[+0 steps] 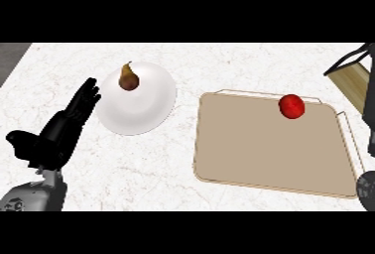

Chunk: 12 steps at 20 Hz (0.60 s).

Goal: Pick the squash from the tray and place it in the tiered shelf

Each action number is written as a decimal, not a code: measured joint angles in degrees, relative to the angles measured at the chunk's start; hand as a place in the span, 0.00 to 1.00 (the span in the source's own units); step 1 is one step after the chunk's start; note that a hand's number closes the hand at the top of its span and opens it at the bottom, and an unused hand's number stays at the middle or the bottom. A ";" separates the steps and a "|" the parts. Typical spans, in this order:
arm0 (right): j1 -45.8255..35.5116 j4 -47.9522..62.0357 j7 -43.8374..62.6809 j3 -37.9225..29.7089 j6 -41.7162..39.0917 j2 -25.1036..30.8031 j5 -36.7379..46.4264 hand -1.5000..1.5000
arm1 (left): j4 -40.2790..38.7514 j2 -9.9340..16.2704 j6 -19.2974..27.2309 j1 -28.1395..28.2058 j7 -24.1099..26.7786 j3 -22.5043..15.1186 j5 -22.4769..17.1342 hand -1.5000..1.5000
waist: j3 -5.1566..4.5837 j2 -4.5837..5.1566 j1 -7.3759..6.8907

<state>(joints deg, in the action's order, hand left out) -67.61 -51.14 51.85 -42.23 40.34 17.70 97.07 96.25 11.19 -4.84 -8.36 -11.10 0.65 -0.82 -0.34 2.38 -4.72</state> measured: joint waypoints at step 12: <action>-6.50 20.17 5.51 6.54 -26.06 13.98 22.71 1.00 | -0.78 0.16 -0.05 0.14 0.25 0.69 -0.03 0.50 | 0.18 -0.78 0.57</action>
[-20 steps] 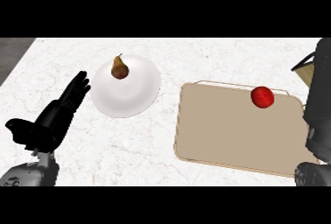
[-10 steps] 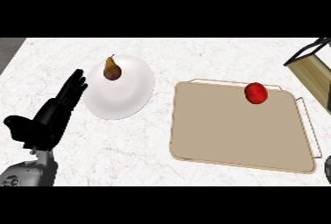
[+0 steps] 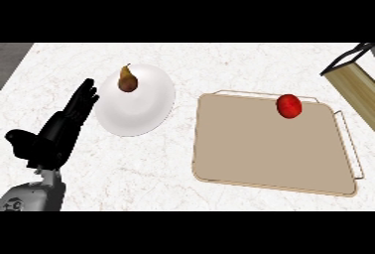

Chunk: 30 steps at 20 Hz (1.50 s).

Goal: Pick the squash from the tray and place it in the tiered shelf

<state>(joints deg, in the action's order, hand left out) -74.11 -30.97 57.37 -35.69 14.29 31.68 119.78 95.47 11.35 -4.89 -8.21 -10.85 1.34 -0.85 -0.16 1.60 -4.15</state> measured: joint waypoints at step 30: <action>-2.29 17.10 -3.48 -4.63 -1.59 6.37 -7.54 1.00 | 1.36 0.07 -0.68 1.73 -0.48 1.40 -0.55 0.50 | 0.22 -0.46 1.19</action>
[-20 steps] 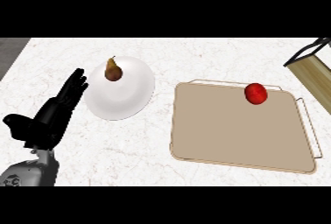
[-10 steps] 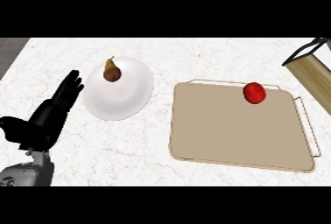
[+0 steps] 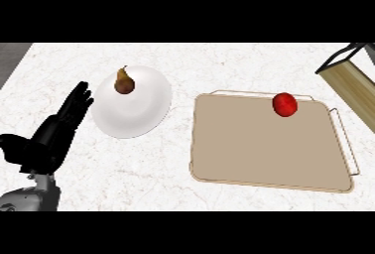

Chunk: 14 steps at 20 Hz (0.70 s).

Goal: Pick the squash from the tray and place it in the tiered shelf

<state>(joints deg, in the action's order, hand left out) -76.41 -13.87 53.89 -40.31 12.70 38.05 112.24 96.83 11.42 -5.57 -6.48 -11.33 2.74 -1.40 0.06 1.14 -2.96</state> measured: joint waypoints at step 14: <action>-1.43 0.85 6.78 4.52 -20.94 3.22 5.09 0.00 | -2.09 -0.14 0.40 -0.18 1.00 1.16 0.31 0.50 | -0.10 -0.63 1.31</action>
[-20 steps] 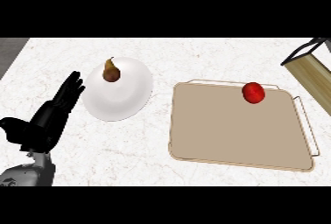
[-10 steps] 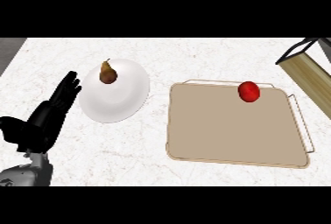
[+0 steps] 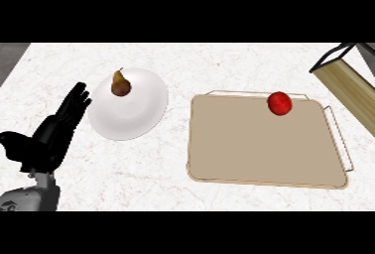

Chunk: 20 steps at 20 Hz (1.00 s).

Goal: Pick the squash from the tray and place it in the tiered shelf

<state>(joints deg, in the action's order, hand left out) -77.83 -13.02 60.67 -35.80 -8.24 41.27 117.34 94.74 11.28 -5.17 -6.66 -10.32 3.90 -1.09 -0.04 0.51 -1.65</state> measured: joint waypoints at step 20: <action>-13.58 -28.50 5.79 0.95 12.70 -2.38 1.93 0.00 | 0.54 -0.24 -0.05 1.08 0.05 -0.14 0.50 0.50 | -0.03 -0.63 0.30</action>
<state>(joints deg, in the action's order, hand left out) -91.41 -41.52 66.45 -34.85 4.45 38.89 119.27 95.28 11.04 -5.22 -5.58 -10.27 3.77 -0.59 -0.07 -0.11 -1.35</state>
